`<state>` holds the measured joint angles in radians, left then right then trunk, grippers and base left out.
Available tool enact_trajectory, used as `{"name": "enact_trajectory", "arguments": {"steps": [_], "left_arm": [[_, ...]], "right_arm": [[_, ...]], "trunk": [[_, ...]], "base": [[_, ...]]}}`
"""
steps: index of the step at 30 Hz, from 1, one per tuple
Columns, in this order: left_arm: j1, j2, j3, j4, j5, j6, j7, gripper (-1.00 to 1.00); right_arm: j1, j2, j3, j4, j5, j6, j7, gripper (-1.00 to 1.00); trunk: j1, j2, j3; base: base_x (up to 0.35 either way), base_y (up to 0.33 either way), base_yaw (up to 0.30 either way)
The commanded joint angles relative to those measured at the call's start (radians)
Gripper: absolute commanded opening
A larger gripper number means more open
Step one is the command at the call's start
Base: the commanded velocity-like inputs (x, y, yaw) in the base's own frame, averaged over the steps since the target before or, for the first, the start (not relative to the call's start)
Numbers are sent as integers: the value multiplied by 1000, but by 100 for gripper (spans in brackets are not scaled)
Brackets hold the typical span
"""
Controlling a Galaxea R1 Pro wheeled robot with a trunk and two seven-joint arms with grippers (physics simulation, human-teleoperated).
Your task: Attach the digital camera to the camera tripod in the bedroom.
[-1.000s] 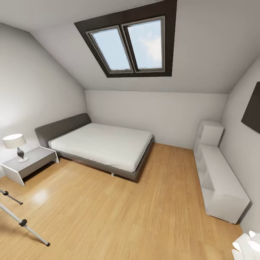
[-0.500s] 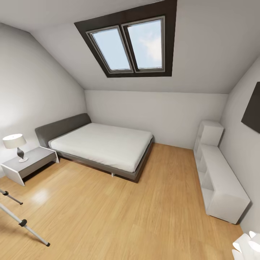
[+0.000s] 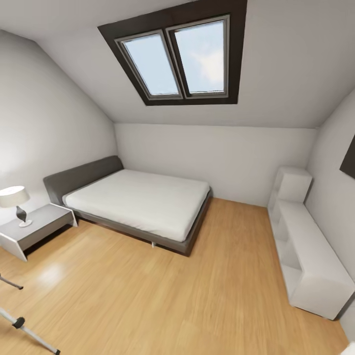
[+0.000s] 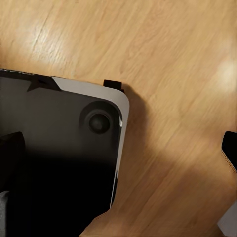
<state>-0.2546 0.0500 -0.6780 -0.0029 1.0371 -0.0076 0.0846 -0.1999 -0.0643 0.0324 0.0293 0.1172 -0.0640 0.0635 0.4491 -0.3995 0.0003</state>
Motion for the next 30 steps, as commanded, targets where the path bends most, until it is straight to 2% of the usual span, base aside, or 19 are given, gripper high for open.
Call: {"name": "enact_trajectory", "arguments": {"steps": [1,9,16,30], "left_arm": [[0,0,-9,0,6,0,2,-100],[0,1,-9,0,6,0,6,-100],[0,-1,-9,1,6,28,10,-100],[0,0,-8,1,6,32,11,-100]], "right_arm": [[-1,1,3,3,7,-6,1,100],[-1,2,3,3,8,-5,0,100],[-1,4,3,3,9,-6,-1,100],[-1,4,3,4,9,-7,-2,100]], "trunk": [[1,-1,0],[1,-1,0],[1,-1,0],[1,-1,0]], "base": [[336,1,6],[338,1,148],[338,0,263],[338,0,269]]}}
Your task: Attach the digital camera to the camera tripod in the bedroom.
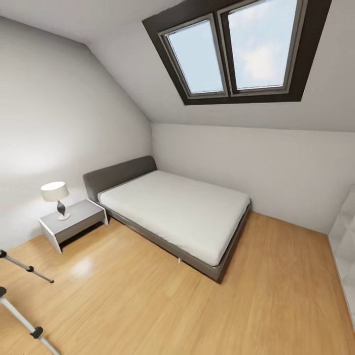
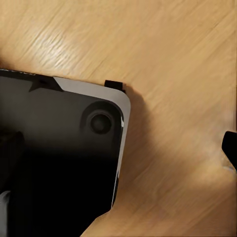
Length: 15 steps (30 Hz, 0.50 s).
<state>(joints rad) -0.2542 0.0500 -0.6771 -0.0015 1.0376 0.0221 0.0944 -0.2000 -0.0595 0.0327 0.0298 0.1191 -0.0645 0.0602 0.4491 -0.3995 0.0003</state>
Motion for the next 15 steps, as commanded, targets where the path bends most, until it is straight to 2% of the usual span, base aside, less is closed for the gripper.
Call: {"name": "enact_trajectory", "arguments": {"steps": [1,11,15], "left_arm": [[0,0,-9,0,5,2,1,-100],[0,1,-9,0,7,2,1,-100],[0,1,-9,0,7,2,1,-100]], "right_arm": [[-1,0,3,3,7,-6,1,100],[-1,0,3,3,7,-6,1,100],[-1,-1,3,3,7,-8,2,100]], "trunk": [[1,-1,0],[1,-1,0],[1,-1,-1]], "base": [[338,0,269],[338,0,264],[338,0,120]]}}
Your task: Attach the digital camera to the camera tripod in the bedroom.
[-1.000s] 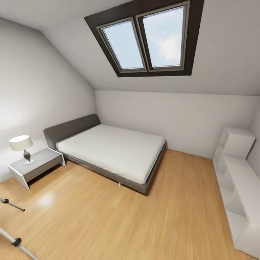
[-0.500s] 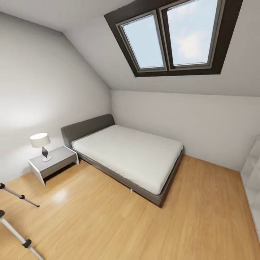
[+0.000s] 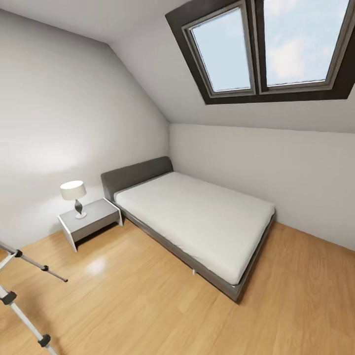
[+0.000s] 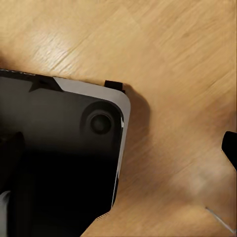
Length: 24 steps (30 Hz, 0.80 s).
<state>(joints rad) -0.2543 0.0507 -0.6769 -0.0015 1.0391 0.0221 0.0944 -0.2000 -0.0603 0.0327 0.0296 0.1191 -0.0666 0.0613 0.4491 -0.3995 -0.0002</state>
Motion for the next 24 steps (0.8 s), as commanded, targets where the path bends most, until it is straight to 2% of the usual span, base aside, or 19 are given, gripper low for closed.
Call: {"name": "enact_trajectory", "arguments": {"steps": [1,24], "left_arm": [[0,0,-9,0,5,2,1,-100],[0,1,-9,0,6,1,1,-100]], "right_arm": [[-1,-1,3,3,7,-6,1,100],[-1,-6,4,3,10,-10,10,100]], "trunk": [[1,-1,0],[1,-1,0]], "base": [[338,0,61],[338,0,7]]}}
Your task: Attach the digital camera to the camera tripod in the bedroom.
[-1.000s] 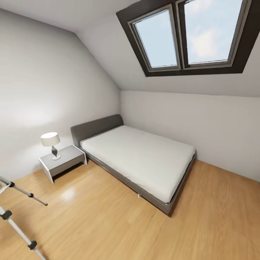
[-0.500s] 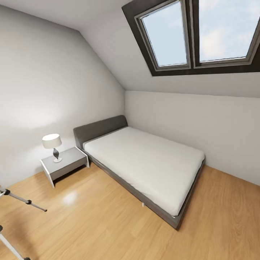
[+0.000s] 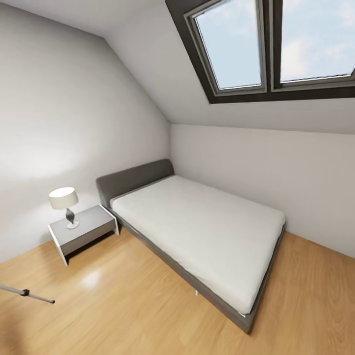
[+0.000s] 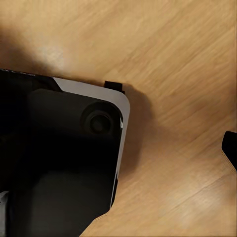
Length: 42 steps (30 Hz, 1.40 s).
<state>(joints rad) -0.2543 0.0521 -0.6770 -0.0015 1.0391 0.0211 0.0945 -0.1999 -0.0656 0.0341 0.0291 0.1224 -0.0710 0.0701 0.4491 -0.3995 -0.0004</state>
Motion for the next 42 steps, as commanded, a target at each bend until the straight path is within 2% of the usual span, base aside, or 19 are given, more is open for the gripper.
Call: {"name": "enact_trajectory", "arguments": {"steps": [1,11,42], "left_arm": [[0,0,-9,0,6,3,1,-100],[0,0,-9,0,6,2,1,-100],[0,0,-7,0,6,2,2,-100]], "right_arm": [[-1,0,3,3,7,-5,1,100],[-1,4,3,3,6,-1,-3,100],[-1,6,3,3,6,-1,-5,100]], "trunk": [[1,-1,0],[1,-1,0],[1,-1,0]], "base": [[338,0,0],[338,0,100],[338,0,267]]}}
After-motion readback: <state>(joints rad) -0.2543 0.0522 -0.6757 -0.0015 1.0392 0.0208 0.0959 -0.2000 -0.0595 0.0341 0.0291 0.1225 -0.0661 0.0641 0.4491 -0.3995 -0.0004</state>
